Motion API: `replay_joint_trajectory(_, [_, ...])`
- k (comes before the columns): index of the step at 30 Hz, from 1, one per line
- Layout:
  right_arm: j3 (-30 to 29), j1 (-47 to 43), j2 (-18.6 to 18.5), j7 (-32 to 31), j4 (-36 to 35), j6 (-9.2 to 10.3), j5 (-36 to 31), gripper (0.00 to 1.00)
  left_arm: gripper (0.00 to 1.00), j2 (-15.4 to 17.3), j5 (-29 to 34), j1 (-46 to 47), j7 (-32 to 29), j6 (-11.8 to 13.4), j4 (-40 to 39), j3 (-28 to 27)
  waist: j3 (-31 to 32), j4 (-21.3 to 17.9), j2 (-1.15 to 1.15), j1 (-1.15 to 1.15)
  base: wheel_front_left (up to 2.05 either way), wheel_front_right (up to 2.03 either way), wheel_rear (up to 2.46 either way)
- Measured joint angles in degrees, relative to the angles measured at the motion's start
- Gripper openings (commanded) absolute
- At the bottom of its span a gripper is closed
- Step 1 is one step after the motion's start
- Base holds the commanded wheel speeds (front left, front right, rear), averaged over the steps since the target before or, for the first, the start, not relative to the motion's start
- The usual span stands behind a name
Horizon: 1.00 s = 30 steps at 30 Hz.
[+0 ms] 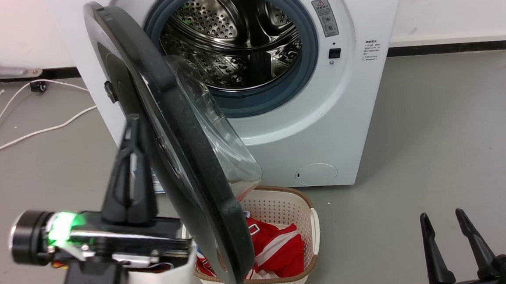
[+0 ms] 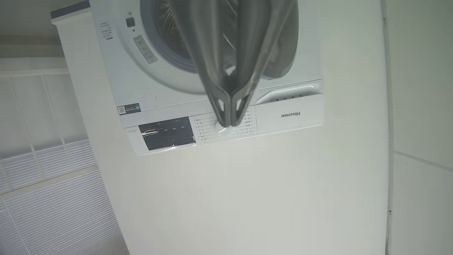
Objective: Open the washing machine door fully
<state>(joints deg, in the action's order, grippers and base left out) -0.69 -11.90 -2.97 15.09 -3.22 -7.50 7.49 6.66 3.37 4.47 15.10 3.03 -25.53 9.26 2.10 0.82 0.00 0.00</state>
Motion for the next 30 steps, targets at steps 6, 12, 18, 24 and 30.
replay_joint_trajectory(6, [0.52, 0.02, 0.00, 0.00, 0.24, 0.00, -0.07, 1.00, 0.00, 0.05, 0.16, 2.76, 0.02, -1.43, -1.01, 7.10, -0.01, -0.27, 0.00, 0.00, 0.00, 0.00, 0.00])
replay_joint_trajectory(12, [1.00, 0.05, 0.00, 0.00, 0.46, 0.00, -0.07, 1.00, 0.00, -0.23, 0.05, 3.86, 0.03, -2.63, 0.41, 14.75, -0.04, -0.64, 0.00, 0.00, 0.00, 0.00, 0.00])
replay_joint_trajectory(18, [1.07, 0.08, 0.00, 0.00, 0.56, 0.00, -0.02, 1.00, 0.00, -0.36, -0.10, 4.04, 0.03, -3.61, 2.70, 20.90, -0.23, -0.88, 0.00, 0.00, 0.00, 0.00, 0.00])
replay_joint_trajectory(24, [1.16, 0.10, 0.00, 0.00, 0.74, 0.00, 0.02, 1.00, 0.00, -0.16, -0.62, 3.99, 0.03, -4.63, 5.33, 25.36, -0.54, -0.77, 0.00, 0.00, 0.00, 0.00, 0.00])
replay_joint_trajectory(30, [1.47, 0.18, 0.00, 0.00, 0.97, 0.00, 0.04, 1.00, 0.00, 0.41, -1.60, 2.42, 0.03, -5.56, 10.00, 30.06, -1.13, -0.45, 0.00, 0.00, 0.00, 0.00, 0.00])
